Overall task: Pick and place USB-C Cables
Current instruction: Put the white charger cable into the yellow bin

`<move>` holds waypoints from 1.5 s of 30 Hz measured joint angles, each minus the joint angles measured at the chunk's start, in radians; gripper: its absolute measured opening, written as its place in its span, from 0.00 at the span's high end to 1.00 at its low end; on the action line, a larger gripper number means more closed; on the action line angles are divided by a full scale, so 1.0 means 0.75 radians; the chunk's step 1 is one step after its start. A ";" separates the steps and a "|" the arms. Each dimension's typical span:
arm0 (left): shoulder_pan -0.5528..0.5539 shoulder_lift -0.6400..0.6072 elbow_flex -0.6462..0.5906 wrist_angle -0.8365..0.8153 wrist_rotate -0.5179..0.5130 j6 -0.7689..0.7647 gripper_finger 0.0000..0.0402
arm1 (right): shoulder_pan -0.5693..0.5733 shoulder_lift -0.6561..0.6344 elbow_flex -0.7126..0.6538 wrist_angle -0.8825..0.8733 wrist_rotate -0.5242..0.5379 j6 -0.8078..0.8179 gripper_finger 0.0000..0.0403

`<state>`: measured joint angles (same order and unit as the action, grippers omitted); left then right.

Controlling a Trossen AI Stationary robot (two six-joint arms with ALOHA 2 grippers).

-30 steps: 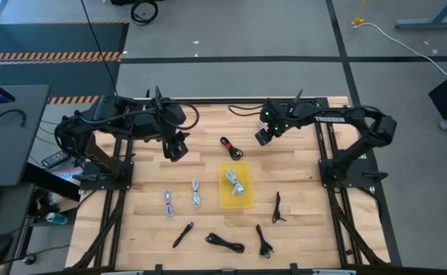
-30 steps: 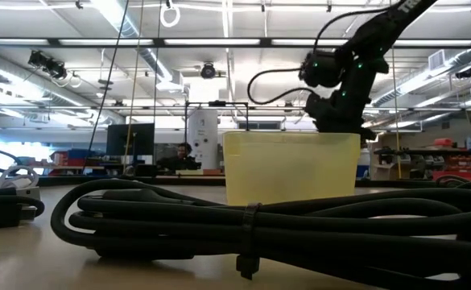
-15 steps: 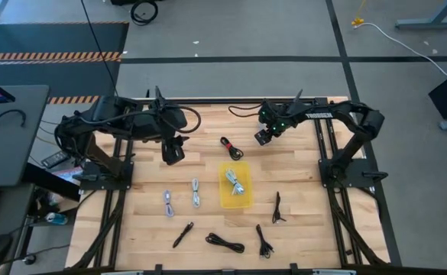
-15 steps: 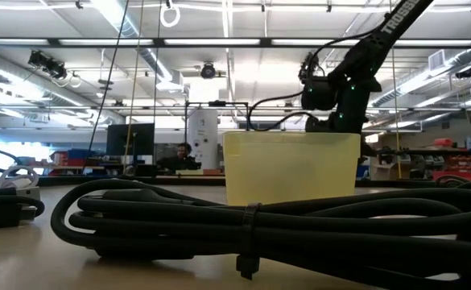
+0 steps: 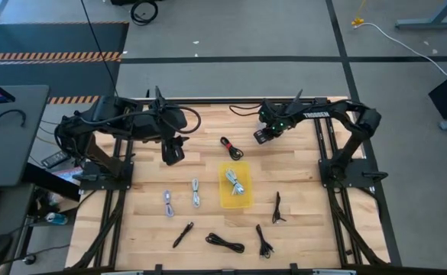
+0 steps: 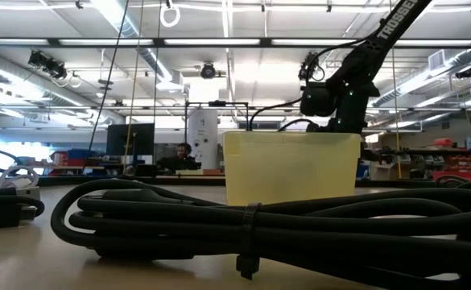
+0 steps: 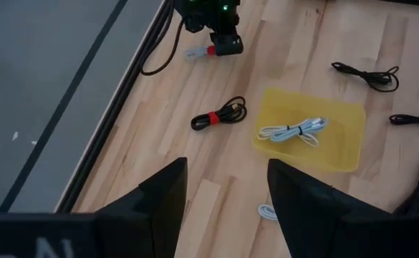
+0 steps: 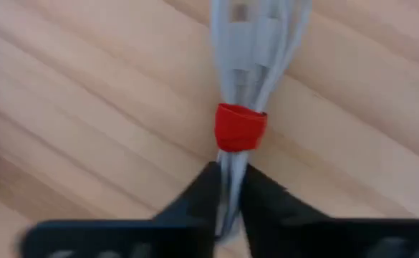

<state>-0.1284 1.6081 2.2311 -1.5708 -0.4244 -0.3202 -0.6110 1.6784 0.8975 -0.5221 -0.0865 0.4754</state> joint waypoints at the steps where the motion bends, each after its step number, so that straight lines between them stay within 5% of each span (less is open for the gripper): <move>1: 0.000 0.000 0.000 0.000 0.000 0.001 0.50 | -0.002 -0.002 0.000 -0.001 -0.011 -0.002 0.95; 7: 0.000 0.000 0.000 0.000 0.000 0.037 0.50 | 0.014 -0.049 -0.004 -0.028 -0.138 0.029 0.98; 14: 0.000 0.000 0.000 0.000 -0.001 0.110 0.50 | 0.165 -0.360 -0.003 -0.021 -0.196 0.197 0.98; 24: 0.000 0.000 0.000 0.000 -0.001 0.129 0.50 | 0.653 -0.786 -0.002 0.028 0.187 0.700 0.98; 30: 0.001 0.000 0.000 0.000 -0.001 0.130 0.50 | 0.921 -0.727 -0.001 0.226 0.417 0.896 0.98; 38: 0.001 0.000 0.000 0.000 -0.001 0.129 0.50 | 1.069 -0.489 -0.001 0.485 0.482 1.088 0.98; 45: 0.001 0.000 0.000 0.000 -0.001 0.129 0.50 | 1.122 -0.309 0.147 0.255 0.459 1.255 0.98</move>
<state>-0.1276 1.6081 2.2311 -1.5711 -0.4252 -0.2232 0.2304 1.4468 1.0076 -0.3309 0.2576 1.4170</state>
